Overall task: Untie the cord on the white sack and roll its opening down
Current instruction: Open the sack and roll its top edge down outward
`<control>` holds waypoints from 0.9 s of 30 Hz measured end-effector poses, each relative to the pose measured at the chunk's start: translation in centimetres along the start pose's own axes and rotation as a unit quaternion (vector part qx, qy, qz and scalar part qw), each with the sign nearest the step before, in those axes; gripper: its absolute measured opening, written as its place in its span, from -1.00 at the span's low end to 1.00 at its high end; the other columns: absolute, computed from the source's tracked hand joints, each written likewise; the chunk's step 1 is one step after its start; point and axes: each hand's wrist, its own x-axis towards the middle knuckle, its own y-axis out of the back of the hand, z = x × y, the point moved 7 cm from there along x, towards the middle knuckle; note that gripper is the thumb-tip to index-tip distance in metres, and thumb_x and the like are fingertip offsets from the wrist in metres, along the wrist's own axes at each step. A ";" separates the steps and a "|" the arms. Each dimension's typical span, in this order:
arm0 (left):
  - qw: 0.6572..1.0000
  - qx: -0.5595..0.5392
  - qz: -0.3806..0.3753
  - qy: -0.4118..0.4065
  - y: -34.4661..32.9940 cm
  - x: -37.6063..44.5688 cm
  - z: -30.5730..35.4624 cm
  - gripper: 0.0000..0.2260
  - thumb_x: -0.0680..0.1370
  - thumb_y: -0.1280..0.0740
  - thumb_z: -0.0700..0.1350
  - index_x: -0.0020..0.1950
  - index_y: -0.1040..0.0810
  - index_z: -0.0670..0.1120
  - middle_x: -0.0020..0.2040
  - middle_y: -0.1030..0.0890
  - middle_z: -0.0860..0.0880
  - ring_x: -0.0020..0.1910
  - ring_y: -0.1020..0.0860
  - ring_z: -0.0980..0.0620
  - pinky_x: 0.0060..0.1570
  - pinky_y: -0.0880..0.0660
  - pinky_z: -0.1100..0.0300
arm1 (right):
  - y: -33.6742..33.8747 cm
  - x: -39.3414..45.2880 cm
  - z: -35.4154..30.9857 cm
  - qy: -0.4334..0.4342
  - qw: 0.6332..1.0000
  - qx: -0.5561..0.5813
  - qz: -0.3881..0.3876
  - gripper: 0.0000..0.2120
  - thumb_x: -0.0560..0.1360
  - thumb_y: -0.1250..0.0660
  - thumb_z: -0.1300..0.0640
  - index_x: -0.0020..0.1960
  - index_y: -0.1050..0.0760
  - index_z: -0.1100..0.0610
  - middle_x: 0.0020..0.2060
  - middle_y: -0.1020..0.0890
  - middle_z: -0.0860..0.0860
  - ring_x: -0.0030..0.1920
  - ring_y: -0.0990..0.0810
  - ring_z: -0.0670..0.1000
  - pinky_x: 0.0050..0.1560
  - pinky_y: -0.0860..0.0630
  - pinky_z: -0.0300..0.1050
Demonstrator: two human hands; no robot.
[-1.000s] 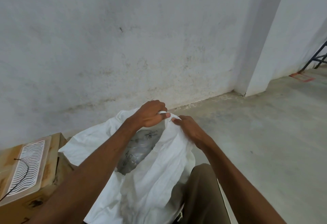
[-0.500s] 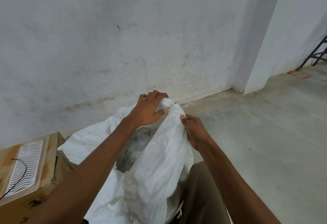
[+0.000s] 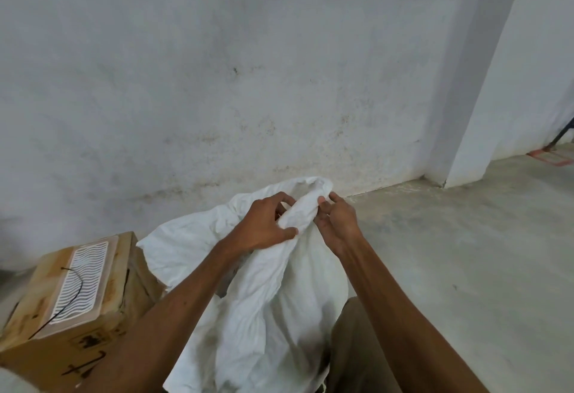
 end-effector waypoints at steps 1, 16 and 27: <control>1.000 0.017 0.005 -0.001 0.3 -0.2 0.0 -0.54 0.32 -0.59 -0.08 0.18 -0.56 0.00 -0.15 -0.62 0.12 -0.23 -0.57 0.23 -0.20 -0.46 0.41 | -0.3 -0.6 -0.3 0.007 1.000 0.001 -0.003 -0.72 0.59 -0.25 0.44 0.27 -0.41 0.25 0.03 -0.64 0.22 0.04 -0.67 0.17 0.15 -0.62 0.11; 0.988 0.084 0.127 -0.038 2.8 -2.9 -0.3 -0.68 0.45 -0.42 -0.24 0.20 -0.64 -0.09 -0.07 -0.62 -0.07 -0.15 -0.59 0.01 -0.07 -0.57 0.10 | -6.9 -3.6 -1.9 0.528 0.355 -0.765 -0.100 -0.78 0.22 -0.54 0.26 -0.19 -0.56 0.16 -0.12 -0.53 0.03 -0.21 -0.47 0.09 -0.31 -0.40 -0.08; 0.974 0.157 0.151 -0.066 1.8 -5.4 -3.1 -0.85 0.39 -0.40 -0.34 -0.10 -0.57 -0.15 -0.17 -0.51 -0.05 -0.26 -0.48 0.02 -0.32 -0.41 0.18 | -5.0 -2.2 -0.5 0.535 0.327 -0.772 -0.101 -0.59 0.13 -0.42 0.33 -0.05 -0.47 0.12 -0.15 -0.51 0.01 -0.23 -0.46 0.08 -0.34 -0.41 -0.06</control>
